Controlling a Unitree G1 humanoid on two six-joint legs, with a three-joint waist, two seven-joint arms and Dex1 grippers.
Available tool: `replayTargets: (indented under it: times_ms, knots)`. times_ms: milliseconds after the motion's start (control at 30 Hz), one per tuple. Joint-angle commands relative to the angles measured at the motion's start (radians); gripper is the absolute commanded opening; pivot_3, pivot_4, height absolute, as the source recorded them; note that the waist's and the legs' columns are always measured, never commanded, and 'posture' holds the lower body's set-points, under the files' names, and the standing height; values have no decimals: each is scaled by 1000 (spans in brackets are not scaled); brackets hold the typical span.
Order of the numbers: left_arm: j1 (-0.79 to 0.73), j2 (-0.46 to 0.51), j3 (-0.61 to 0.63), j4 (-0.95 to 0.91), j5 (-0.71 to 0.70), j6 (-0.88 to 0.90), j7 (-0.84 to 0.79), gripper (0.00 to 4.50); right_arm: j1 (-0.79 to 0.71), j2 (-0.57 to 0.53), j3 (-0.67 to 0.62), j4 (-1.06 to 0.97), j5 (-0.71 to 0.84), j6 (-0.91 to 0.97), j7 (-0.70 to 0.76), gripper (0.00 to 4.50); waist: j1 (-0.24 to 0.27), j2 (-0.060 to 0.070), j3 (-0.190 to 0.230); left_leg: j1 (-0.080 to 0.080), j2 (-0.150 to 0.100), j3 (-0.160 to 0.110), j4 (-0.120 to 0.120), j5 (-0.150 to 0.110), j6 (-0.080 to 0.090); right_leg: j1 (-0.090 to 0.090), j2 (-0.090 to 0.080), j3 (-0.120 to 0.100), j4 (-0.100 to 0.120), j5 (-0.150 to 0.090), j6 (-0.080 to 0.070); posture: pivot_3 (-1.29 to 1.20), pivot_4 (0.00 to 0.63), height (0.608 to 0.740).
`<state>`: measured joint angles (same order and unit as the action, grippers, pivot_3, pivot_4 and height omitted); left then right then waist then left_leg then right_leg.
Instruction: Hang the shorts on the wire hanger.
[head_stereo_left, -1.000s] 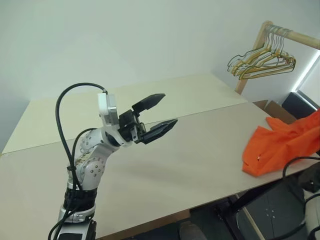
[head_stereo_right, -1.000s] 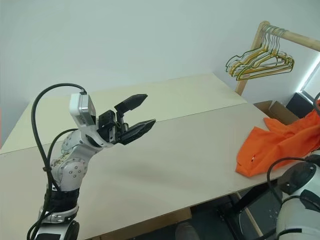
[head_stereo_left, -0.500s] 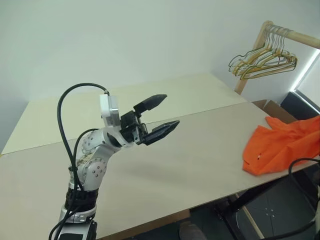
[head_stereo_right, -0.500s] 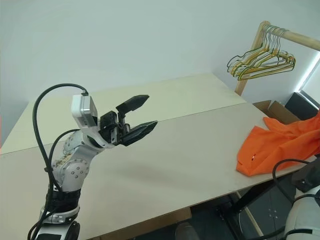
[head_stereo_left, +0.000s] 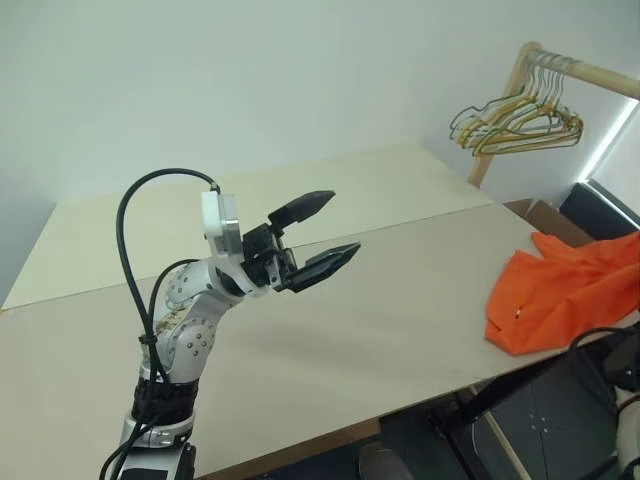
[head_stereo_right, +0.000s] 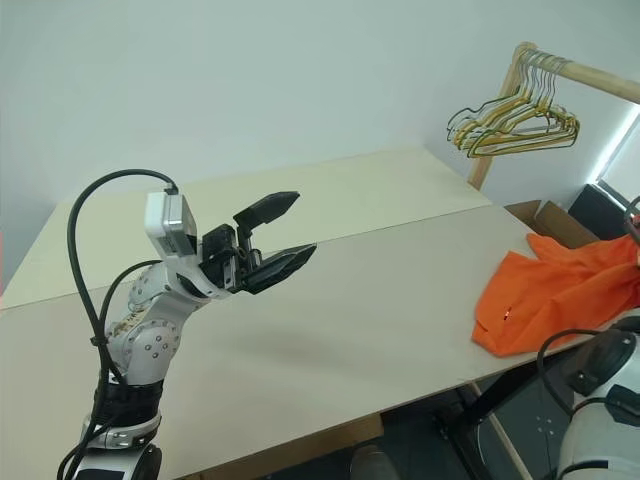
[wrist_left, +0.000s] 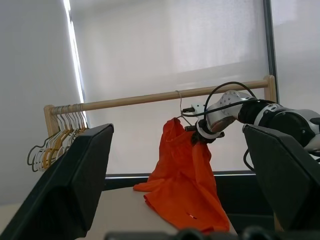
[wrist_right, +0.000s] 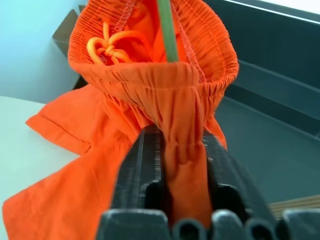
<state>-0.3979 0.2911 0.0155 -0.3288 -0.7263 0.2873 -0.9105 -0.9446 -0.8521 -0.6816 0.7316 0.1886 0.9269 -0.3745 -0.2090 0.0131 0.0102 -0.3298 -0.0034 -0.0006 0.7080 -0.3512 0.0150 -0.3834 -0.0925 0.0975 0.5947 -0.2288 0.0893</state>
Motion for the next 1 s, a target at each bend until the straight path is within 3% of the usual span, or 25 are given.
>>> replayTargets:
  times_ms: [33,233,600,833,1000]
  knots:
    - [-8,-2,2,-16,-2,-21,-1,4500,-2,7,2,-95,-8,-1,-37,2347,1,0,0,0,0,0,0,0,0,0,0,0,0,0,0,-186,0,740]
    - [-11,-6,4,-10,1,-29,-2,4500,27,41,27,-207,-50,-10,-103,4388,1,0,0,0,0,-1,0,0,0,0,0,0,0,0,0,-183,0,740]
    - [-5,-4,4,-13,7,-41,6,4500,82,71,192,-480,-214,-156,-136,4448,0,1,0,1,0,-3,0,0,1,0,0,1,0,0,1,-177,0,740]
    - [3,21,39,-8,22,-51,11,4500,125,82,322,-564,-220,-446,65,4448,-1,1,0,2,0,-3,0,-1,1,0,0,2,0,1,1,-153,0,740]
    - [14,59,78,-1,35,-63,19,4500,161,89,470,-606,-225,-533,284,4448,0,0,0,9,0,-3,0,-1,2,0,0,3,1,1,1,-119,0,740]
